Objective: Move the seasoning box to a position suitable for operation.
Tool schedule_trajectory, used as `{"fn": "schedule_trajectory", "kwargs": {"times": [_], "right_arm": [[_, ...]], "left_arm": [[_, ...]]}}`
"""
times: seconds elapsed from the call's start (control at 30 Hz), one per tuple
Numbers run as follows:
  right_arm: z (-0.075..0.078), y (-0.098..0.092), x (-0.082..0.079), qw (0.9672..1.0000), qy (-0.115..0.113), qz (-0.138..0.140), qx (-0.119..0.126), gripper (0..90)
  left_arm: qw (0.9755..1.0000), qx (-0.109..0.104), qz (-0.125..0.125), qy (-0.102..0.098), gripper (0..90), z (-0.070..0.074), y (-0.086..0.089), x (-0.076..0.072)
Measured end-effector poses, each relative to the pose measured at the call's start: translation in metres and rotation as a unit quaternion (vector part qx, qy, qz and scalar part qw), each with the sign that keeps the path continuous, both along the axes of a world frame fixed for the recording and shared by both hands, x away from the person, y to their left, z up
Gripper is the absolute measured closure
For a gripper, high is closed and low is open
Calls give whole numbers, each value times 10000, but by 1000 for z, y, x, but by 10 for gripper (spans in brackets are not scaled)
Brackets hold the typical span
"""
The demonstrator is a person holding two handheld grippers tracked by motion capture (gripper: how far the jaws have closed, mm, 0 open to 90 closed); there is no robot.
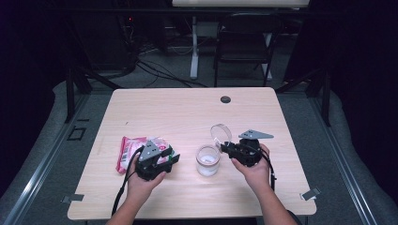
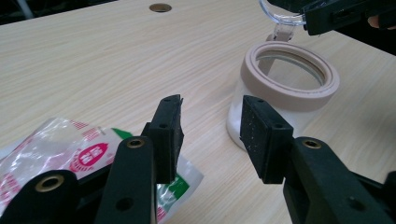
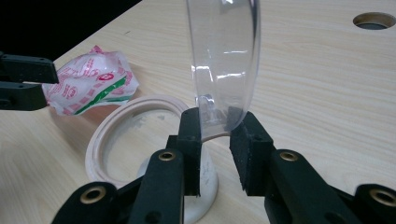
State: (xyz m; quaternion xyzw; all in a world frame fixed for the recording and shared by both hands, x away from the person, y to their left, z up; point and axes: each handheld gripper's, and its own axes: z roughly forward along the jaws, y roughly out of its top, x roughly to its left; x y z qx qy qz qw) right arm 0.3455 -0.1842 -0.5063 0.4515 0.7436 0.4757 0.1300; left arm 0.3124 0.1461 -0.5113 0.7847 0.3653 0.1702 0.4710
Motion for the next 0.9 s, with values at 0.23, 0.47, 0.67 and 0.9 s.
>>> {"fn": "schedule_trajectory", "kwargs": {"times": [0.23, 0.47, 0.67, 0.9], "right_arm": [[-2, -4, 13, 9996, 104, -16, 263, 729], [-3, -5, 21, 9985, 234, 69, 496, 755], [-5, -7, 30, 9968, 317, 97, 727, 749], [-7, -10, 41, 9947, 345, 70, 961, 739]], "left_arm": [[9999, 9, 153, -30, 575, 0, 9, -5], [9997, 74, 226, -32, 576, 0, 15, -6], [9997, 77, 215, -12, 580, -1, 20, -7], [9996, -12, 277, -29, 585, -1, 25, -7]]}}
